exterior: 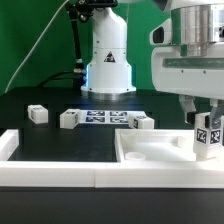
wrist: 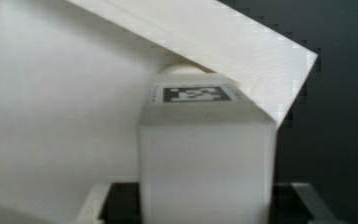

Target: Assemble one leg

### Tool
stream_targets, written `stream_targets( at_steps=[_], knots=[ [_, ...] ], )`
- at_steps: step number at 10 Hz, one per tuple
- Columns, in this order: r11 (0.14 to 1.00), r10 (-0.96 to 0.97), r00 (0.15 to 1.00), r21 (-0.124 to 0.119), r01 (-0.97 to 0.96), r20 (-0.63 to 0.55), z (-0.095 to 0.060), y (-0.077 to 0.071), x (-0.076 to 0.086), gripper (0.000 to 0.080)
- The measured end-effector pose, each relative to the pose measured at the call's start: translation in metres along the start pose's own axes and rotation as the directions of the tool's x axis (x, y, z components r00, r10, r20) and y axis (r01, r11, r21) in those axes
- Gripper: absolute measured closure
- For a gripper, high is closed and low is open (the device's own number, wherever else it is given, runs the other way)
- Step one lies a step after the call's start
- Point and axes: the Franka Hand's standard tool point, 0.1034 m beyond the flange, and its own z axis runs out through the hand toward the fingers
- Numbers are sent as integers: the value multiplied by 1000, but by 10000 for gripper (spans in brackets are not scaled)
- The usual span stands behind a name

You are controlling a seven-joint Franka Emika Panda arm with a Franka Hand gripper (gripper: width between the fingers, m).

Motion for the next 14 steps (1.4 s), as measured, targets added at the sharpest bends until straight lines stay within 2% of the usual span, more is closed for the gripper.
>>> stream_targets(
  at_steps=[1, 2, 3, 4, 6, 7, 10, 13, 14],
  knots=[
    [999, -32, 999, 0, 32, 0, 0, 0, 0, 435],
    [998, -64, 998, -1, 64, 0, 0, 0, 0, 254],
    [991, -133, 991, 0, 133, 0, -1, -1, 0, 166],
    [987, -158, 987, 0, 158, 1, 0, -1, -1, 166],
    [914, -406, 914, -2, 406, -2, -1, -2, -3, 151],
    [883, -470, 883, -2, 470, -2, 0, -2, -4, 151],
    [667, -745, 667, -23, 745, -5, 2, -2, -10, 150],
    [321, -947, 322, -62, 945, 5, 6, 0, -5, 150],
    [234, -972, 235, -65, 970, 14, 8, 2, -1, 150]
  ],
)
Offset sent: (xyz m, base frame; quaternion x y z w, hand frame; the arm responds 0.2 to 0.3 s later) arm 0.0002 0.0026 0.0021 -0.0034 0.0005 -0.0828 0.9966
